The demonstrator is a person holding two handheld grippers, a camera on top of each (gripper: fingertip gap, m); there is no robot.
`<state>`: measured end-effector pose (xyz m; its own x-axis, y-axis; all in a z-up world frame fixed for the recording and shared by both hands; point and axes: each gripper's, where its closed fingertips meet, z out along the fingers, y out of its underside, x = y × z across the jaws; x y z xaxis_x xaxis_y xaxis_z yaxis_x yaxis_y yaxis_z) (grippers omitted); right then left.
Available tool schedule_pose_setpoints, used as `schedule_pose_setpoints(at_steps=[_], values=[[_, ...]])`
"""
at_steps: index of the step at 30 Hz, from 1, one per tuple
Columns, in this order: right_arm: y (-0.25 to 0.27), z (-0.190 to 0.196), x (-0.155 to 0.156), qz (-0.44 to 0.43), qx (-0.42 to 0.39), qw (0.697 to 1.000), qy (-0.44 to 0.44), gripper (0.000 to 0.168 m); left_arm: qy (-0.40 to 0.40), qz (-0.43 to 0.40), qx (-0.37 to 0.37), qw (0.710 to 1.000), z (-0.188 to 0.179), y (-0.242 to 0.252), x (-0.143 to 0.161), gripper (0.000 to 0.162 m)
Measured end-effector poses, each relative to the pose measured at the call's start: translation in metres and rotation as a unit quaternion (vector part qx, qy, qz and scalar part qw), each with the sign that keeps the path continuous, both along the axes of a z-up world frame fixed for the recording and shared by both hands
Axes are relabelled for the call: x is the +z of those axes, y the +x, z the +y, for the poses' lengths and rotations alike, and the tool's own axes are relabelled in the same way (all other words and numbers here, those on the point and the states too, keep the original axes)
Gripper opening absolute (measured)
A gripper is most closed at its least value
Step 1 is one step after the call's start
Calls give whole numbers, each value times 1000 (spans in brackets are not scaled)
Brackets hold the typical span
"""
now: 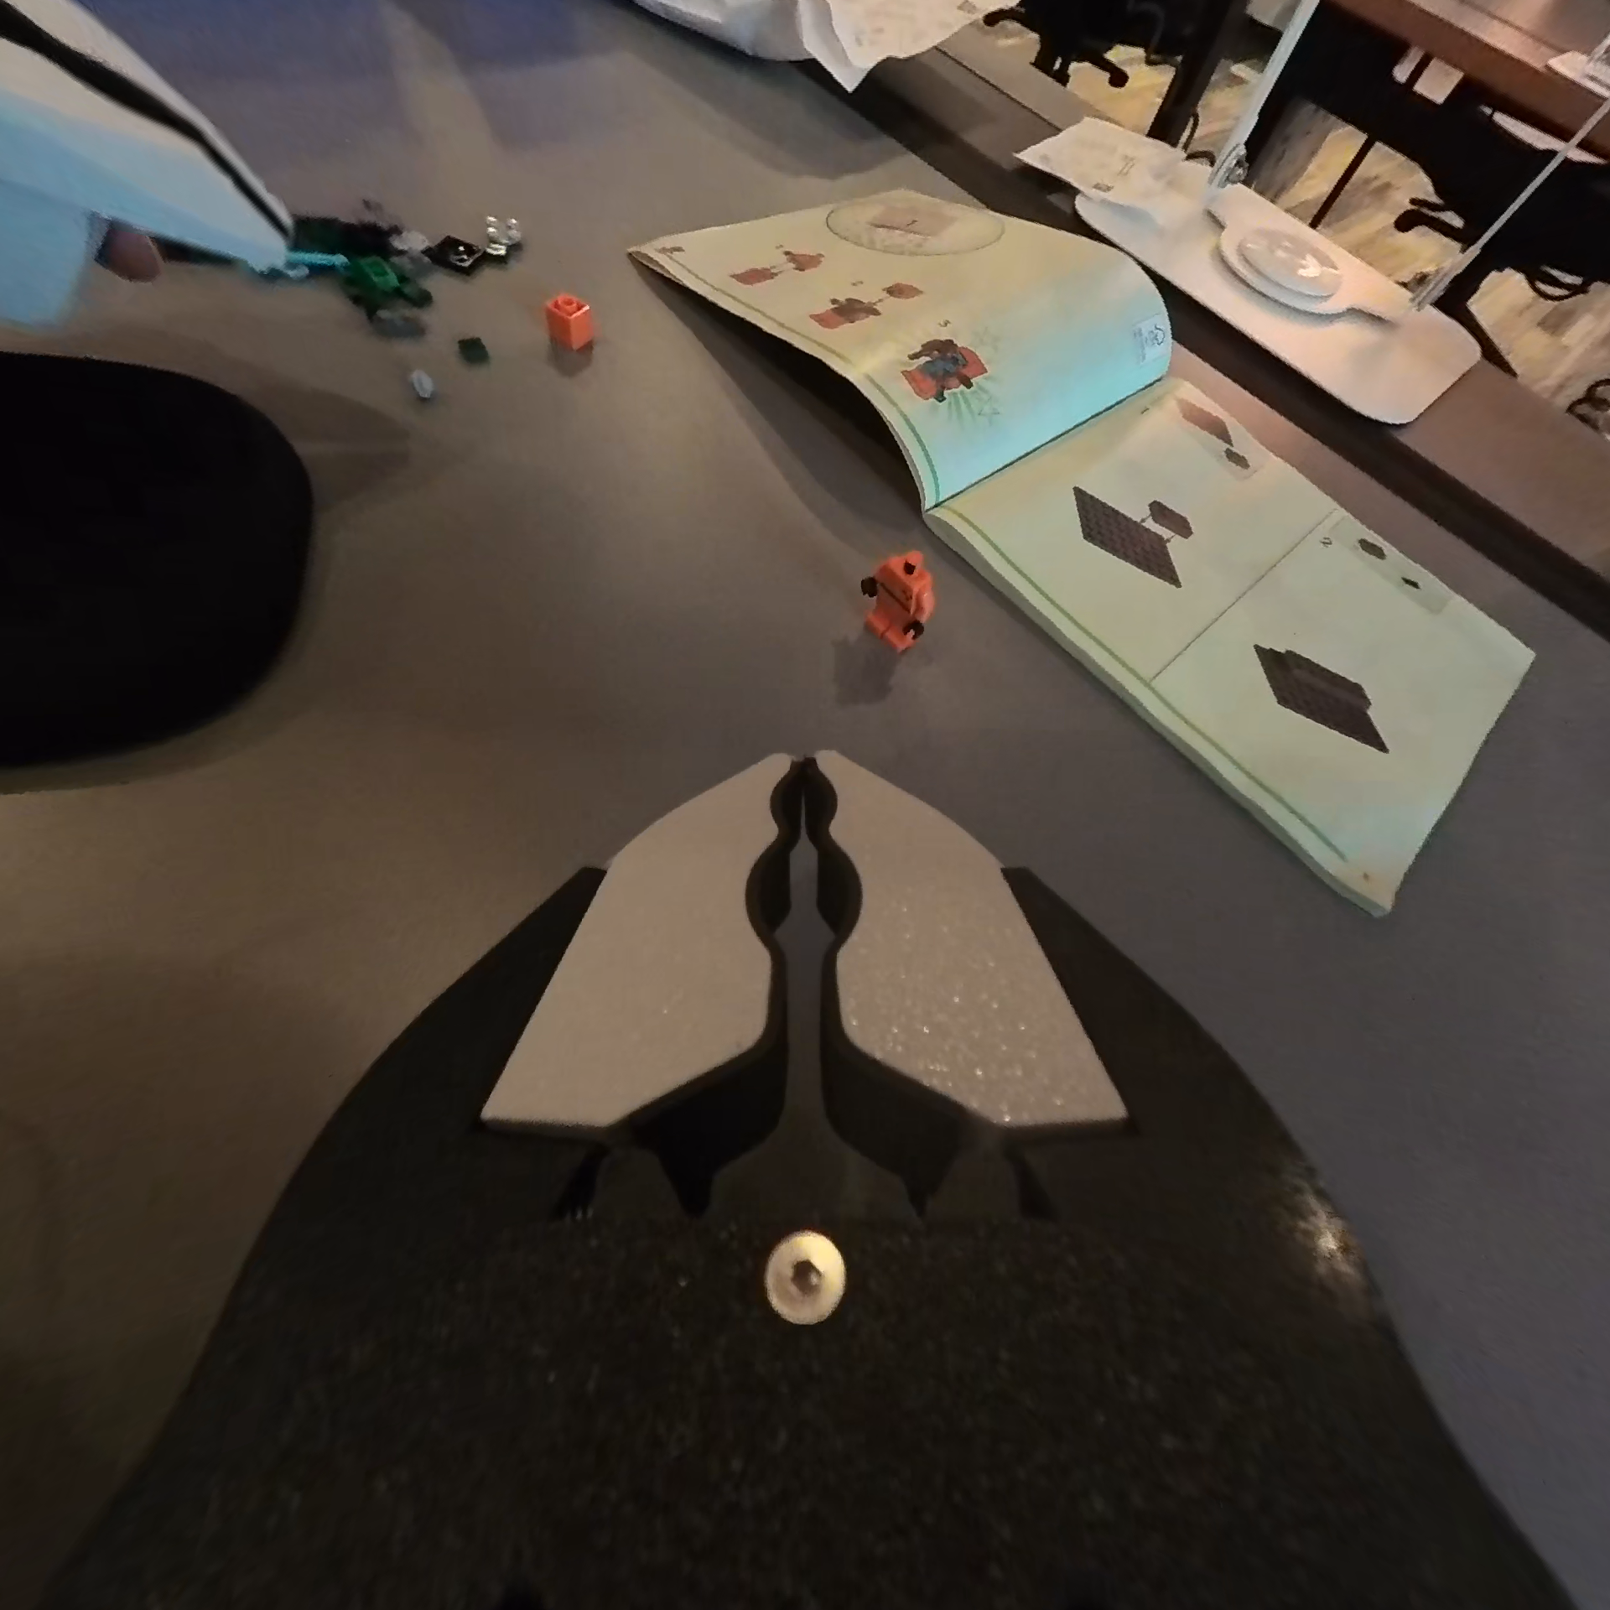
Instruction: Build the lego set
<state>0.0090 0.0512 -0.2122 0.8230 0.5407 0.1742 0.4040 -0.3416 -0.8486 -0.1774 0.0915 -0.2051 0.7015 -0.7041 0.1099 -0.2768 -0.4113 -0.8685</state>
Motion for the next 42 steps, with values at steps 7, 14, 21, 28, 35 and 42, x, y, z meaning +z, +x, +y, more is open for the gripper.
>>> schedule_pose_setpoints(at_steps=[7, 14, 21, 28, 35, 42], values=[[-2, -1, 1, 3, 9, 1000, 1, 0, 43, 87, 18, 995, 37, -30, -1, 11], [-7, -5, 0, -4, 32, 999, 3, 0, 42, 147, -139, 978, 71, -14, -14, 39], [-10, -7, -2, -10, 45, 999, 1, 0, 9, 212, -260, 942, 86, -4, -40, 38], [-10, -7, -3, -7, 48, 999, -5, 0, -3, 238, -295, 925, 84, 9, -49, 29], [-12, -8, -5, -10, 55, 998, -11, 1, -12, 239, -284, 928, 84, 12, -51, 26], [-9, -6, -8, -15, 41, 999, -16, 0, -26, 226, -271, 935, 82, 13, -51, 20]])
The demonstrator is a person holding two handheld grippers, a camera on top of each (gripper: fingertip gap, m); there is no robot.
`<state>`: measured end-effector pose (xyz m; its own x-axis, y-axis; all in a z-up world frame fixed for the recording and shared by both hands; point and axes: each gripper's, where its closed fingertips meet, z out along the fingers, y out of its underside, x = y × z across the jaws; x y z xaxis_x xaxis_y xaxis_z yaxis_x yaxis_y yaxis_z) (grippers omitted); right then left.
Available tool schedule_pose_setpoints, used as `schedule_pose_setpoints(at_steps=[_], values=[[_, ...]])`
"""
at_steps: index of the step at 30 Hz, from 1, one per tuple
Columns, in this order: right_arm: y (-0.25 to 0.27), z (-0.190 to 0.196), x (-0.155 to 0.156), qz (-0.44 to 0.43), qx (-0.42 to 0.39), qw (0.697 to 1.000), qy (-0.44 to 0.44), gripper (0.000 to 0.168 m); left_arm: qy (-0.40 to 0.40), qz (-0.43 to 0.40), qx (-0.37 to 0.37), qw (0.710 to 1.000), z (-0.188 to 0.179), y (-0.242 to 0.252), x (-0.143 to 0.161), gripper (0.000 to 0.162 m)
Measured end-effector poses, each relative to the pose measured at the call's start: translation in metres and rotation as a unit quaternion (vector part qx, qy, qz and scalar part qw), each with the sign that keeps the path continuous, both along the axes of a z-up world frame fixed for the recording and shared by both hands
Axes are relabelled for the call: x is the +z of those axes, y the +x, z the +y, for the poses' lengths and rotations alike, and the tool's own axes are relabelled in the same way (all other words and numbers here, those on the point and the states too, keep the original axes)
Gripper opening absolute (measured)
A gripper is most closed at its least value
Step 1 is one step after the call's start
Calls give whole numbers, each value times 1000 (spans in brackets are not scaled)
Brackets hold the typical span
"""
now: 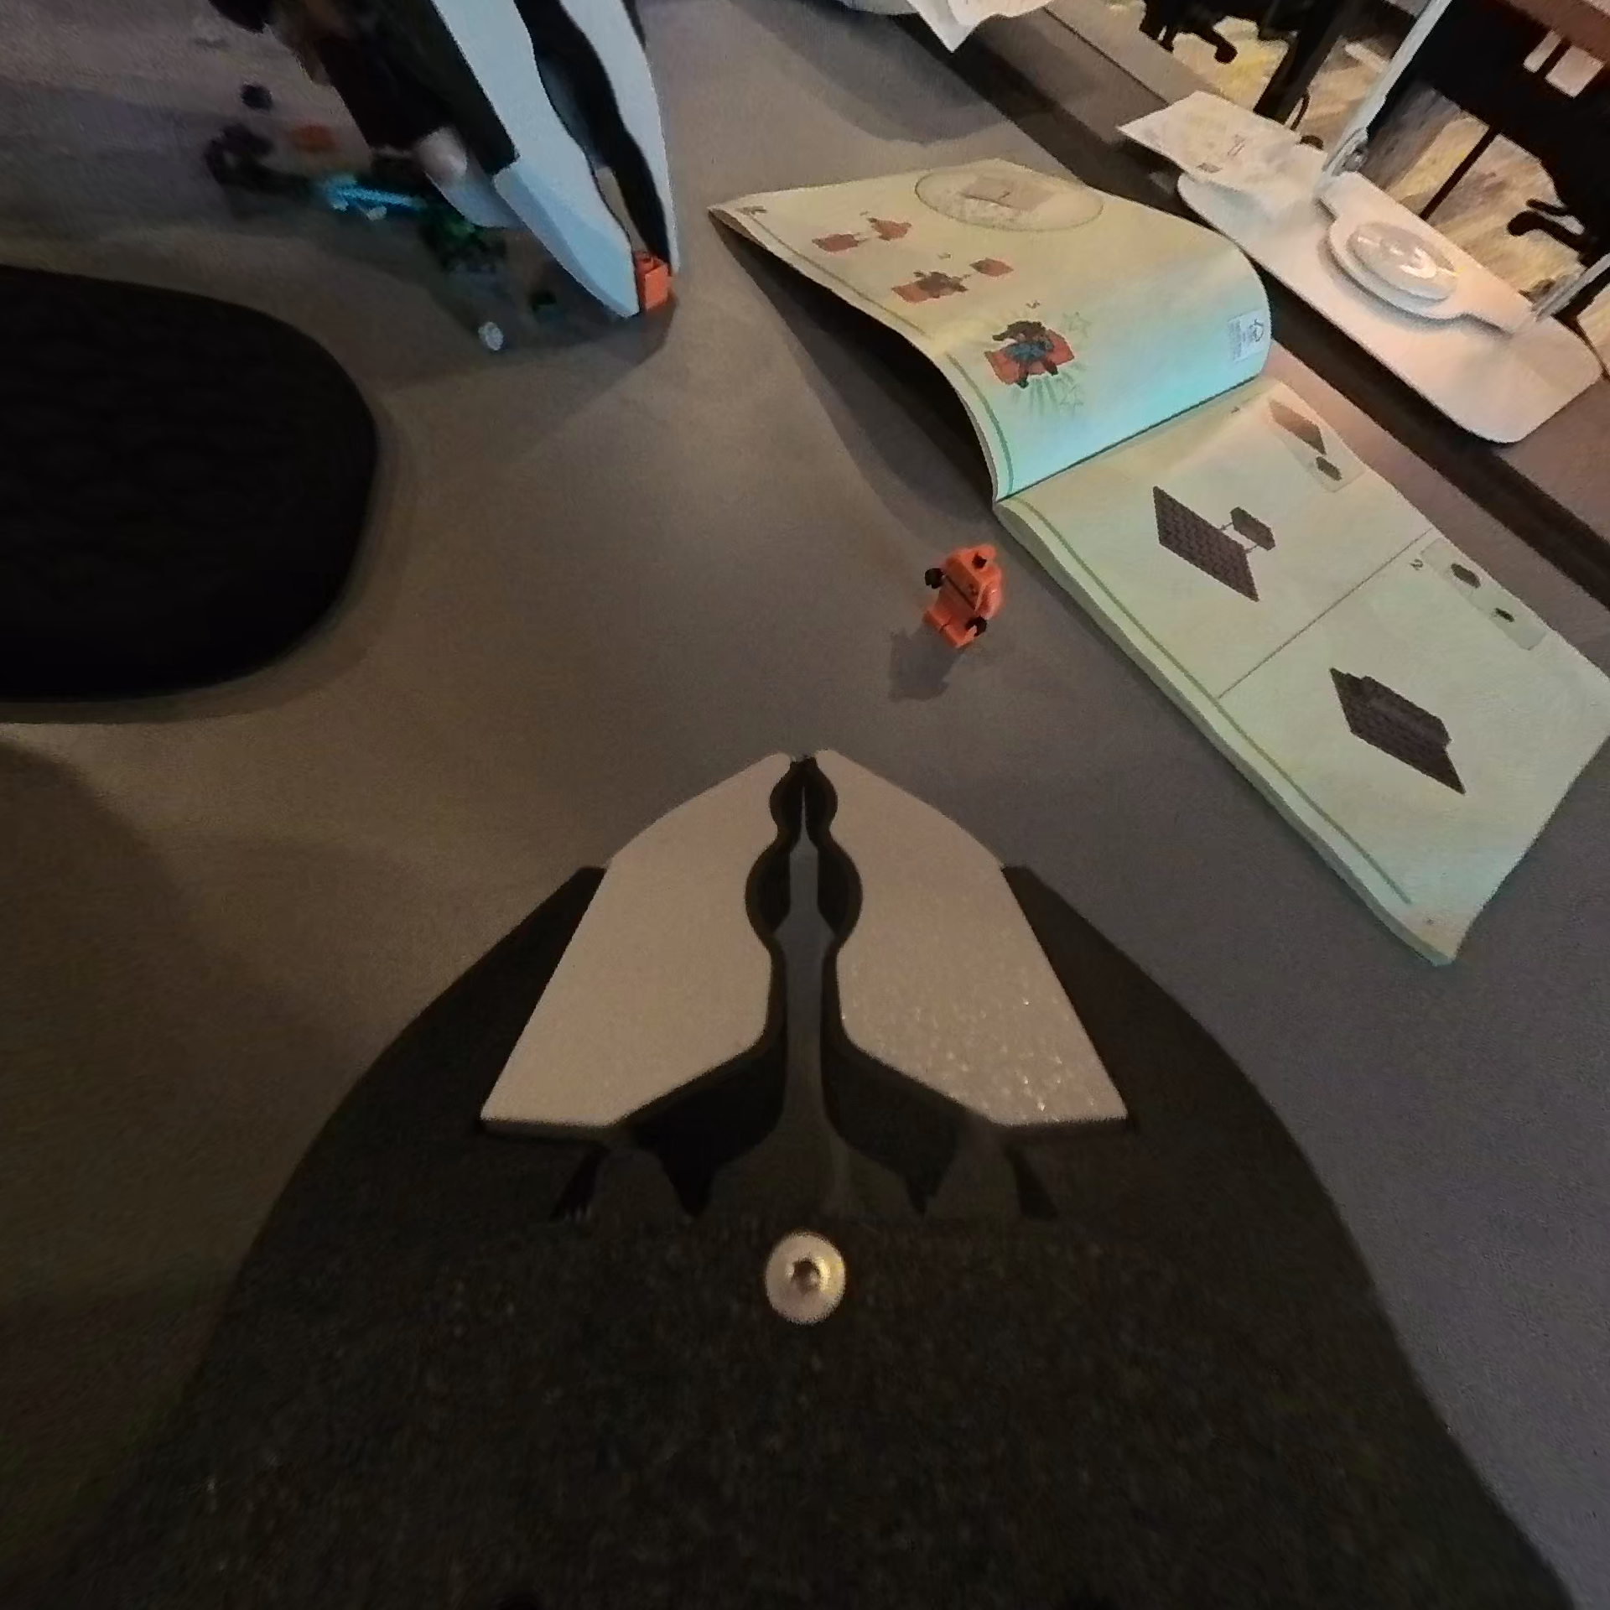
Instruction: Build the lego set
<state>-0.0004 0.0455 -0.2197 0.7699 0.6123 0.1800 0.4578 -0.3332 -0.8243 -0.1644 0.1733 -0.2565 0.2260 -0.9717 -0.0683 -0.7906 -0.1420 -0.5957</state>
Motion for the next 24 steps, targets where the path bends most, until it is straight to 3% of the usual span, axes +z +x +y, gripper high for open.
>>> schedule_pose_setpoints(at_steps=[9, 16, 20, 24], values=[[0, 0, -2, -7, 1, 1000, -3, 0, -14, -9, 14, 1000, -1, 1, 0, 13], [-1, 1, -1, -5, 1, 1000, -5, 0, 25, -16, 15, 999, -5, 10, 5, 13], [-2, 4, 3, 9, 6, 1000, -7, 3, 44, -63, 2, 997, -21, 32, 22, 13], [-5, 9, 13, 17, 11, 1000, 12, 6, 15, -154, 4, 988, -43, 62, 46, 13]])
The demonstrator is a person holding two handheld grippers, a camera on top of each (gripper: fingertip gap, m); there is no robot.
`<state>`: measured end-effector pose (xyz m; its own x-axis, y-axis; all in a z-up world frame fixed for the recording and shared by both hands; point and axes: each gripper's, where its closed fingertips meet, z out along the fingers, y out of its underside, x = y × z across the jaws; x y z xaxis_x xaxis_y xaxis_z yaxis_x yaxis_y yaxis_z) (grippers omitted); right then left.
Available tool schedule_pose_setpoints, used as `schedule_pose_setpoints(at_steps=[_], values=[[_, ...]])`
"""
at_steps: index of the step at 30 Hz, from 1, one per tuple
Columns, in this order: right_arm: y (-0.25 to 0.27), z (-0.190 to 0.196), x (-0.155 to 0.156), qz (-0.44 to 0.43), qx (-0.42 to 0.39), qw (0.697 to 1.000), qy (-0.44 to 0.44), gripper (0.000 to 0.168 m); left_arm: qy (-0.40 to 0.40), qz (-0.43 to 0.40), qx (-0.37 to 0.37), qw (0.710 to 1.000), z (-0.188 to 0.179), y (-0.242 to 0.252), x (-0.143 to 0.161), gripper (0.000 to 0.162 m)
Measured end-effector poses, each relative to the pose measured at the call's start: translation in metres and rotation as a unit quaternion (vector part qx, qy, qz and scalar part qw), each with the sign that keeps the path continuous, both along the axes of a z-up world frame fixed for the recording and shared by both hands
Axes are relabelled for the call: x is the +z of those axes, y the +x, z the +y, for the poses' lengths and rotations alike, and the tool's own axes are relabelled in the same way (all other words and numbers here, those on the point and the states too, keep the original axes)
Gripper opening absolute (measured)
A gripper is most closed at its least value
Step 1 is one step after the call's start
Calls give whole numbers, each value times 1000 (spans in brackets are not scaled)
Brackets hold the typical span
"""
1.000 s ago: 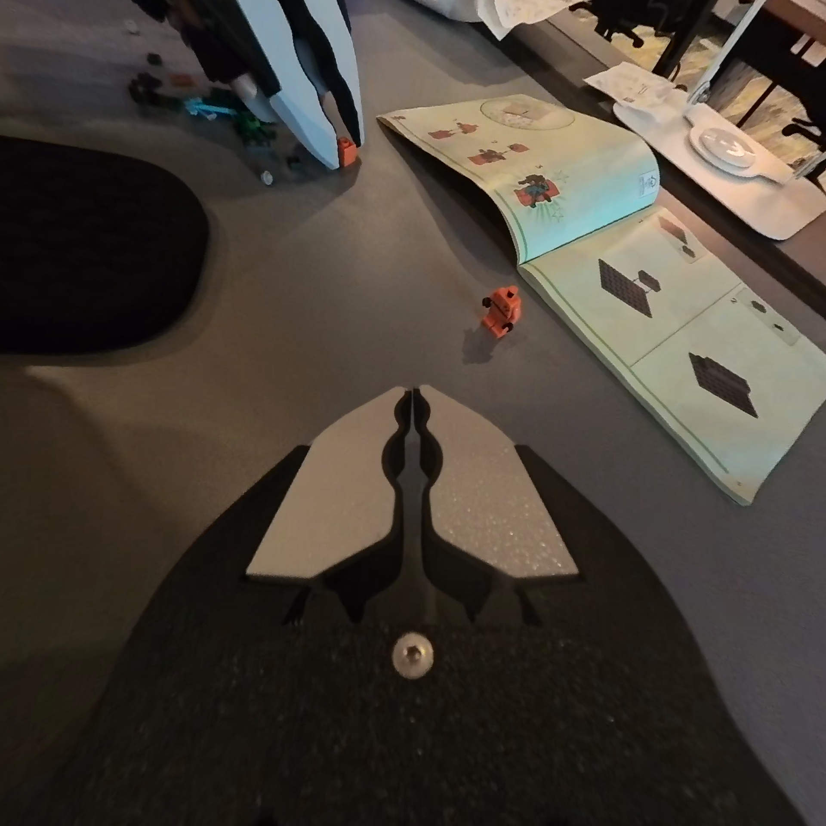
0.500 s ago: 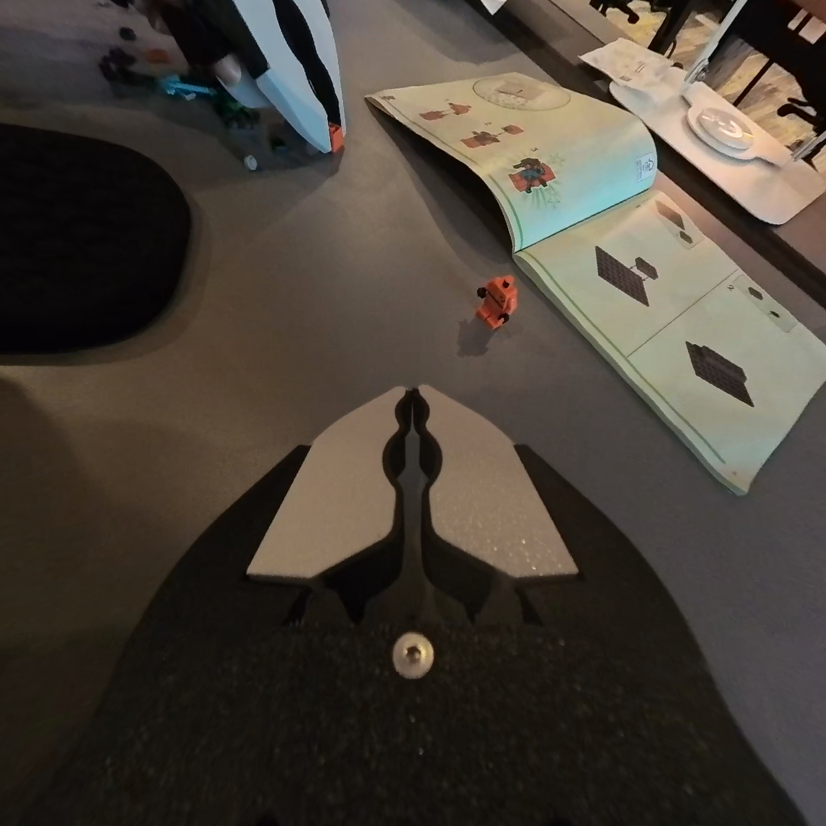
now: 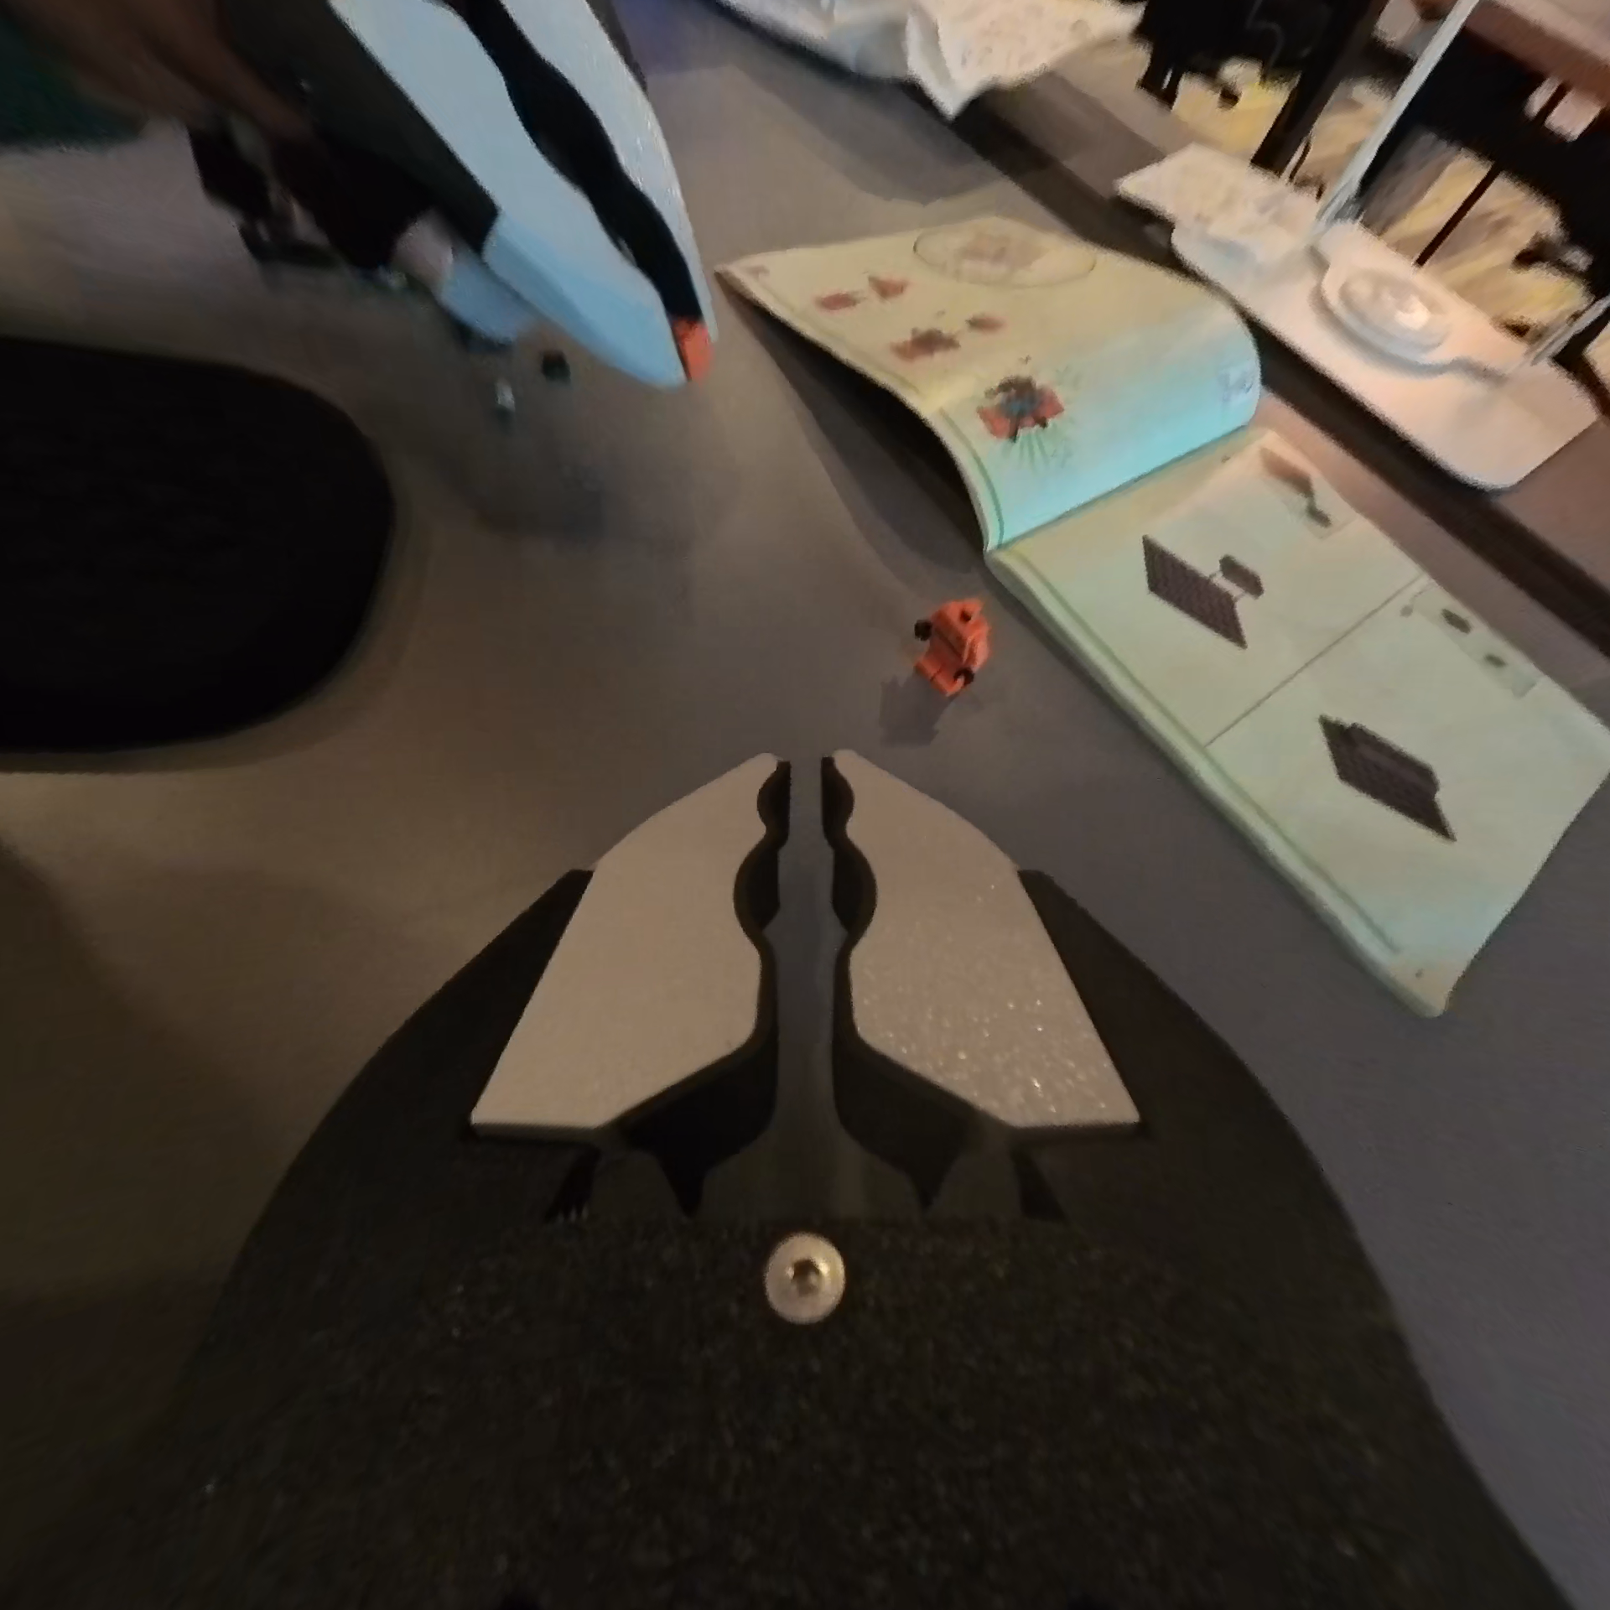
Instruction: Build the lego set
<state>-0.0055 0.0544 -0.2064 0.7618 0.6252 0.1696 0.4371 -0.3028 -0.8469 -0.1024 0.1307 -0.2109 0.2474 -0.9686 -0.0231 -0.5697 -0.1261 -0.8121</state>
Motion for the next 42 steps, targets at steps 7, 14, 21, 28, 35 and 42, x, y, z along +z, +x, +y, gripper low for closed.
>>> schedule_pose_setpoints(at_steps=[7, 14, 21, 28, 35, 42], values=[[-28, 1, 32, 98, 71, 993, 7, 15, -31, -129, -41, 990, -40, 40, 44, 12], [-45, -7, 63, 357, 169, 902, -175, 28, 23, -198, -90, 976, -73, 52, 78, 12], [-52, -14, 83, 512, 218, 782, -281, 28, 90, -215, -114, 966, -89, 54, 84, 12], [-59, -13, 74, 527, 207, 758, -324, 19, 107, -193, -121, 968, -93, 56, 76, 12], [-54, -8, 55, 501, 157, 767, -369, 17, 91, -158, -107, 977, -91, 57, 58, 20], [-42, 2, 38, 451, 103, 785, -412, 17, 62, -122, -88, 987, -87, 54, 41, 27]])
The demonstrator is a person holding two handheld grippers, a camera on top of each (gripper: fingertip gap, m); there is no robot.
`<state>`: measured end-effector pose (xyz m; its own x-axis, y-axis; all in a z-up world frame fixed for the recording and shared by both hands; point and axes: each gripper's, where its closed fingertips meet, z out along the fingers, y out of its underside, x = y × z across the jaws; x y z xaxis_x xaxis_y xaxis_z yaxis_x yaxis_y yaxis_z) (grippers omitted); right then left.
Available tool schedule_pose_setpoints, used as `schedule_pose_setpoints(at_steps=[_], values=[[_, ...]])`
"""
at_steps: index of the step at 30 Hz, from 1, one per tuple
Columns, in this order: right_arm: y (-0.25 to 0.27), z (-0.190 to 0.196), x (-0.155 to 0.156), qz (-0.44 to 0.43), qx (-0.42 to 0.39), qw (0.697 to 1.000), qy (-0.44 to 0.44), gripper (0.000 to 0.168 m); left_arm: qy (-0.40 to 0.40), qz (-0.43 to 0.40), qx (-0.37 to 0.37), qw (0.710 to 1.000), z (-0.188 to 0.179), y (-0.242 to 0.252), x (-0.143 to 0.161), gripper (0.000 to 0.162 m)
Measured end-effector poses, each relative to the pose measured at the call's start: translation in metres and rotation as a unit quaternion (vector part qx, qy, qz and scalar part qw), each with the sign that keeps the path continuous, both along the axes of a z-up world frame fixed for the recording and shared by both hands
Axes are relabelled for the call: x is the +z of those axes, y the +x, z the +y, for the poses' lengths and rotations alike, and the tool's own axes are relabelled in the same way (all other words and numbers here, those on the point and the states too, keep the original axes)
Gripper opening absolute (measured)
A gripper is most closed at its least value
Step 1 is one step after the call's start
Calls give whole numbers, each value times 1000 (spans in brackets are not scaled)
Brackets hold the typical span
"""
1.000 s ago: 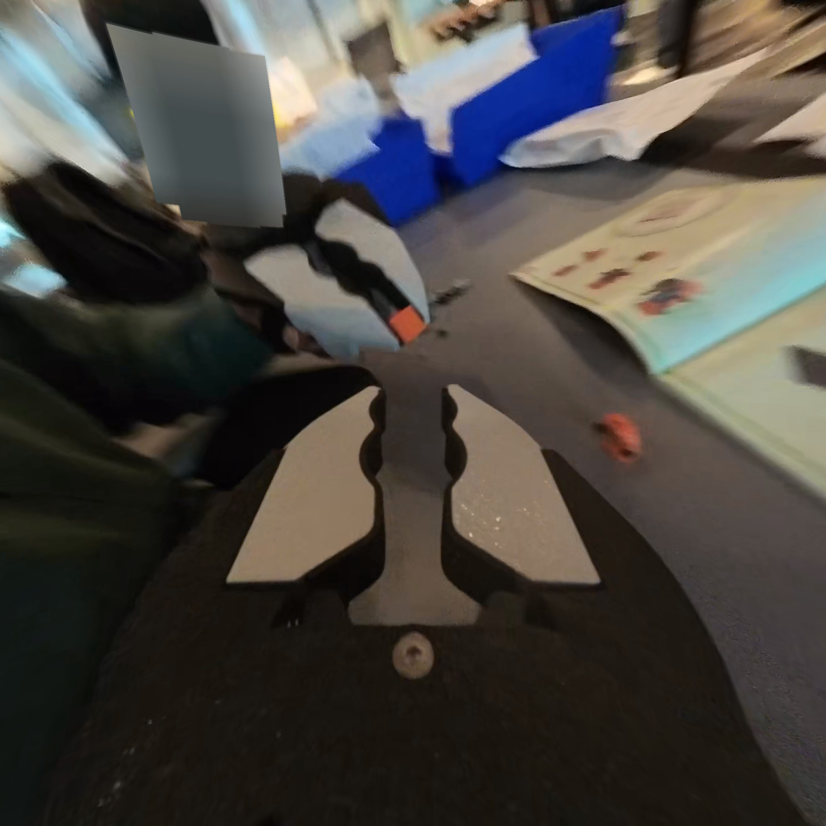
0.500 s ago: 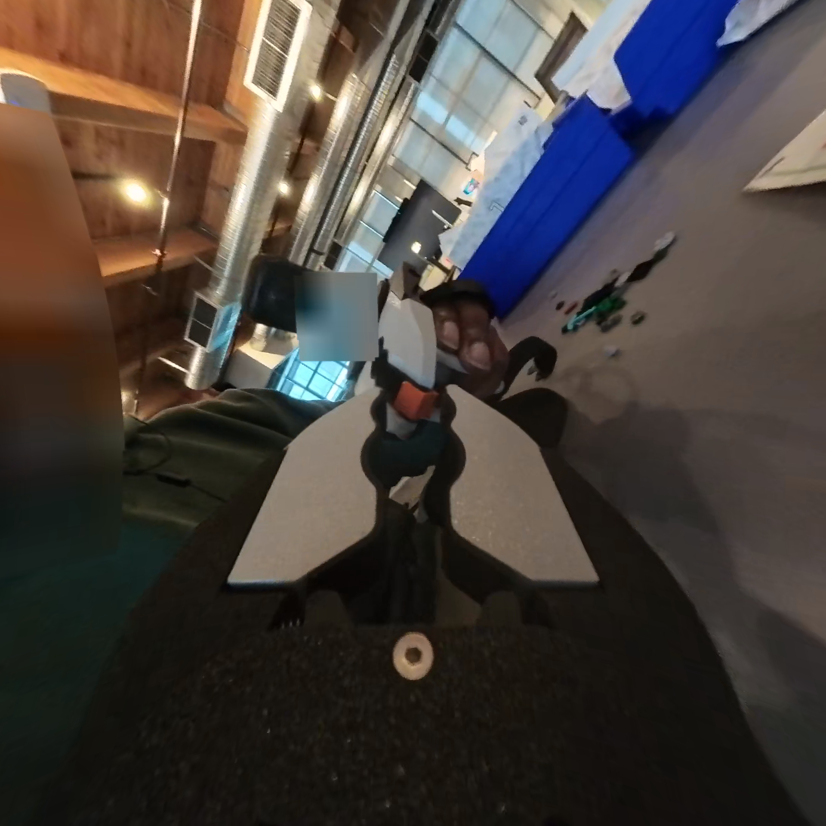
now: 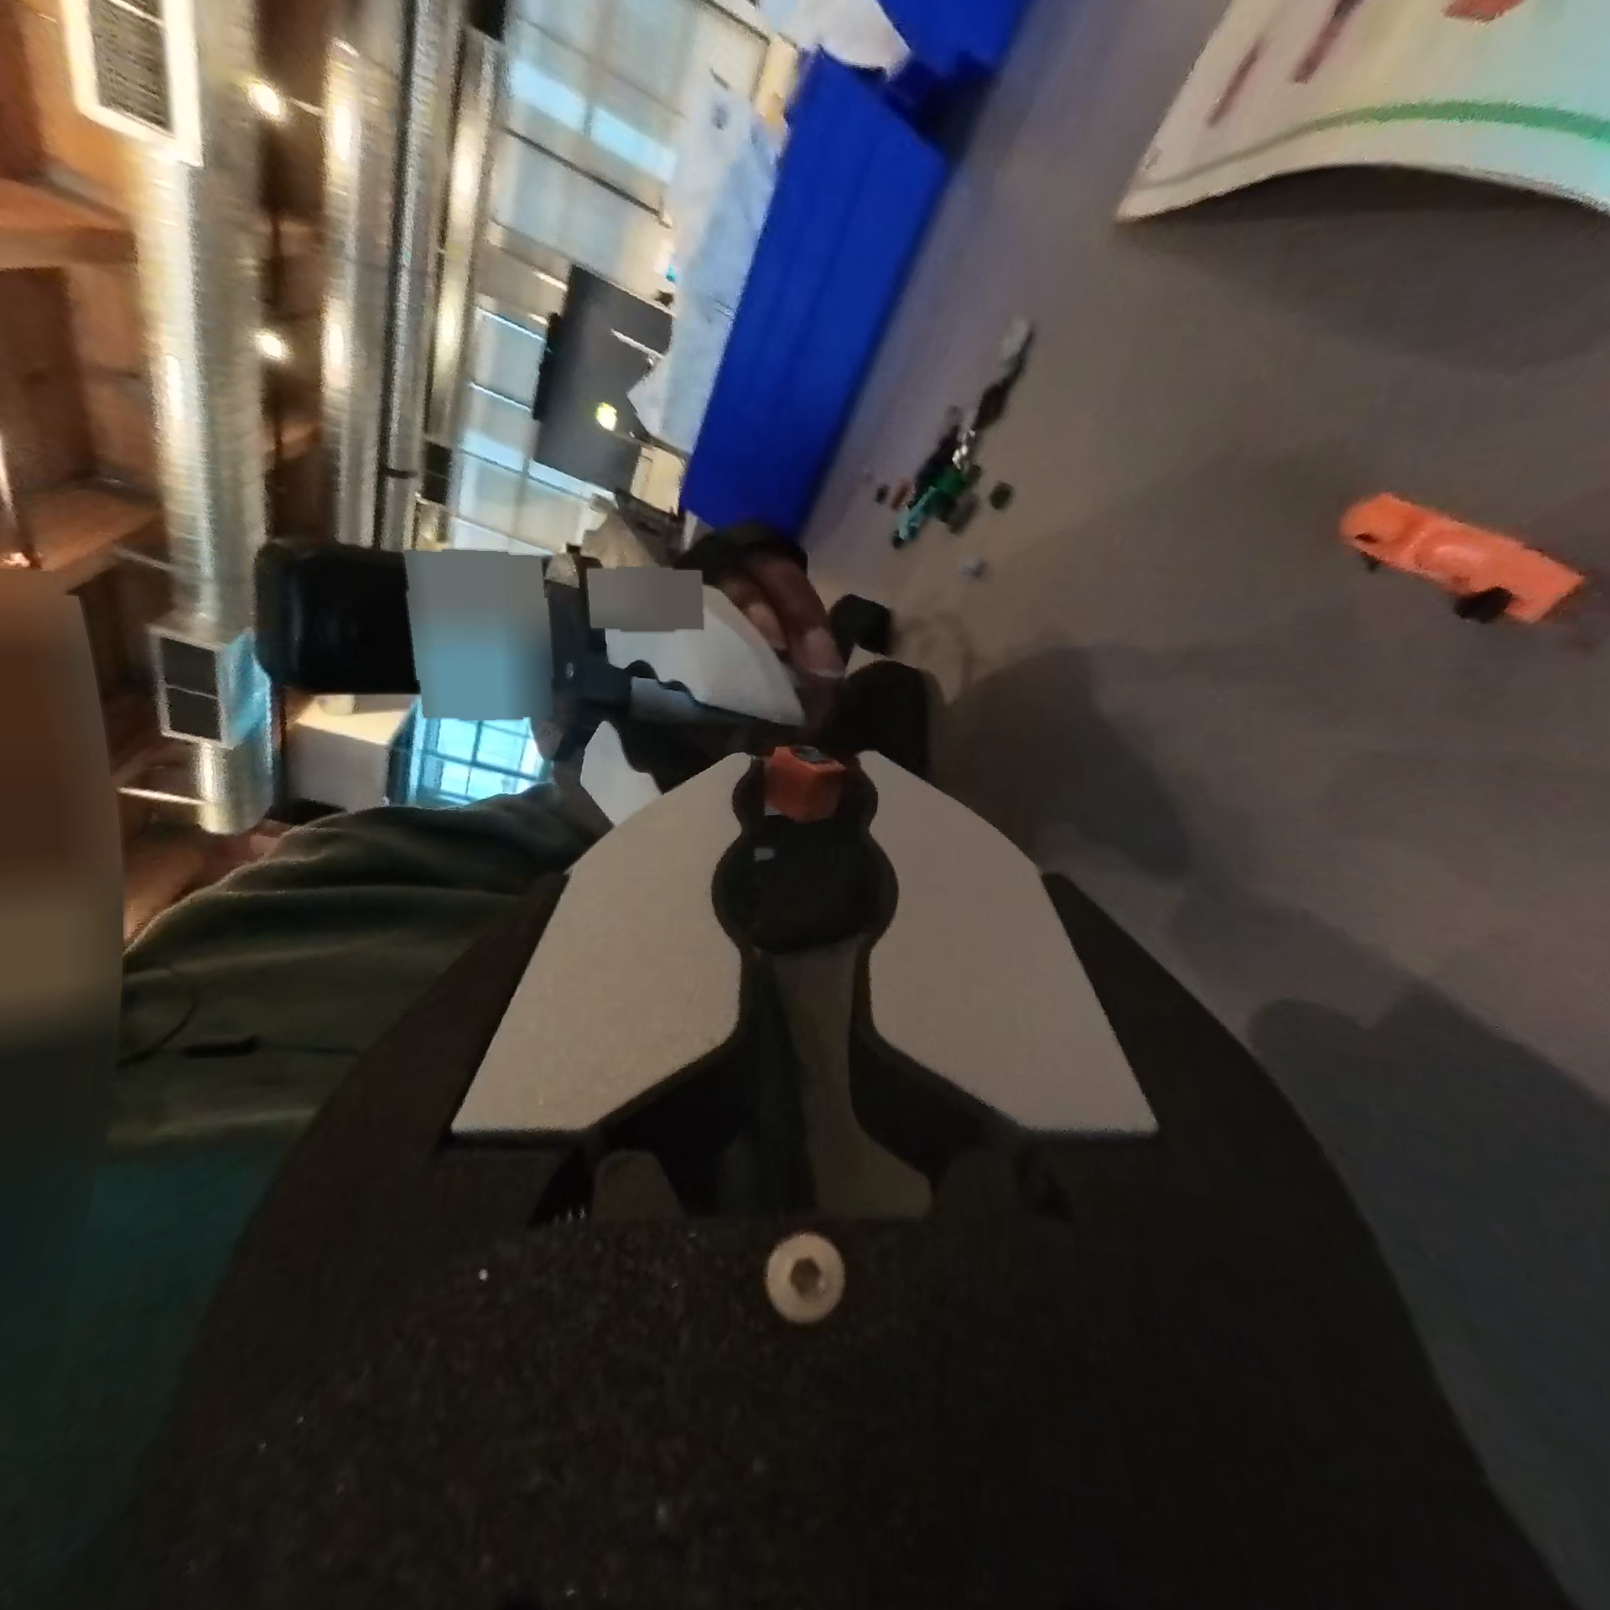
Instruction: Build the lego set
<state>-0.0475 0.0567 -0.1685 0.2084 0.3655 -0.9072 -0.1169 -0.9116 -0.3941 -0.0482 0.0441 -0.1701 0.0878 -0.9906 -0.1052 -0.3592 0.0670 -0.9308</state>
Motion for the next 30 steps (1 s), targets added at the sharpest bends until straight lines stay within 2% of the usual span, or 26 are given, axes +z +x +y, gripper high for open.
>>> schedule_pose_setpoints(at_steps=[3, 6, 10, 16, 22, 30], values=[[-3, -2, 17, 41, 19, 998, 39, 17, -22, 10, 3, 1000, 1, 0, -5, 25], [-1, -7, 30, 34, 40, 983, 174, 17, -80, -12, -14, 997, -6, 0, -1, 22], [1, -19, 32, -27, 74, 927, 367, 17, -144, -30, -38, 988, -14, -1, 6, 17], [0, -29, 17, -121, 105, 838, 521, 17, -239, -48, -83, 966, -26, -2, 14, 17], [-7, -44, 14, -154, 121, 770, 608, 17, -345, -65, -123, 928, -35, -3, 18, 19], [-14, -55, 13, -168, 141, 720, 659, 17, -402, -51, -168, 899, -47, -4, 16, 17]])
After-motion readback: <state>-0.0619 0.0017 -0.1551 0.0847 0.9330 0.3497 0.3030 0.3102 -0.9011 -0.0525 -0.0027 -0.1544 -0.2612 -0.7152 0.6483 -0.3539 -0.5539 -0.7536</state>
